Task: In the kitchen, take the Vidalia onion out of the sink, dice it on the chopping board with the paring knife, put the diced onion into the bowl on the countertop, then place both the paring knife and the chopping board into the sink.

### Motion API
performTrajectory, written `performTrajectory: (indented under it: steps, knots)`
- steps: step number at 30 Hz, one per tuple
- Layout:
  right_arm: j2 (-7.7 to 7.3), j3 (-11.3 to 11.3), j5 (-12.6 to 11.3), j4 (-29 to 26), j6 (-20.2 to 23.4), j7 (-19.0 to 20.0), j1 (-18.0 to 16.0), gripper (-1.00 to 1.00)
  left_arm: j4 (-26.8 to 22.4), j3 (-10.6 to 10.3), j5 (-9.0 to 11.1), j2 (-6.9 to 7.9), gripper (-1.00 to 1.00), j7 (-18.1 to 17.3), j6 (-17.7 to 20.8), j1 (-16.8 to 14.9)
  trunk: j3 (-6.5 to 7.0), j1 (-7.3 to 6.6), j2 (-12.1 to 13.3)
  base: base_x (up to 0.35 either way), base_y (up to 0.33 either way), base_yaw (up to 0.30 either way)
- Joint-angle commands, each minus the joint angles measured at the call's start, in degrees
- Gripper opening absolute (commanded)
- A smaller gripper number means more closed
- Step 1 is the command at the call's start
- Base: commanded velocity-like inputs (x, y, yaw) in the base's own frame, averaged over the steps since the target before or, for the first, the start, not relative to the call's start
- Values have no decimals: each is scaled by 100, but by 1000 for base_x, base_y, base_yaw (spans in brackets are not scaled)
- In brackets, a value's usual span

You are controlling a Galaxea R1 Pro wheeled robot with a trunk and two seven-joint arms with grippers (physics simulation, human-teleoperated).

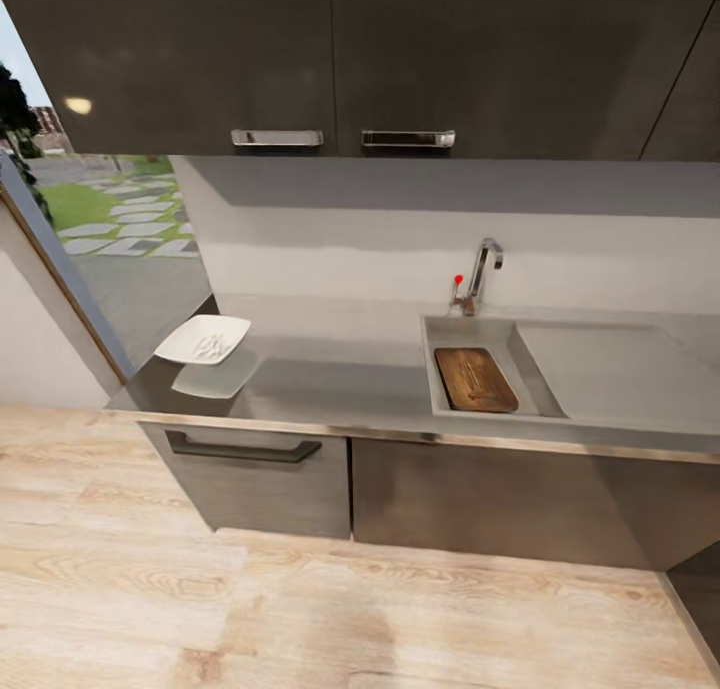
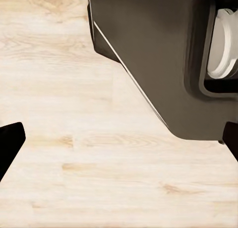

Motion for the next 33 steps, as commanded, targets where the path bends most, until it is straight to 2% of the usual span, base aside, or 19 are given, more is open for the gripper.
performTrajectory:
  steps: [1, 33]
  knots:
    - [5, 50, -51, -10, -10, -33, -2, 100, -8, 33, -60, 0, 100, -3, -9, 3, 0, 3, -9, 0, 0, 0]
    - [47, 45, -81, -13, -10, -32, -2, 100, -5, 33, -60, 0, 100, -3, -9, 3, 290, 3, -9, 0, 0, 0]
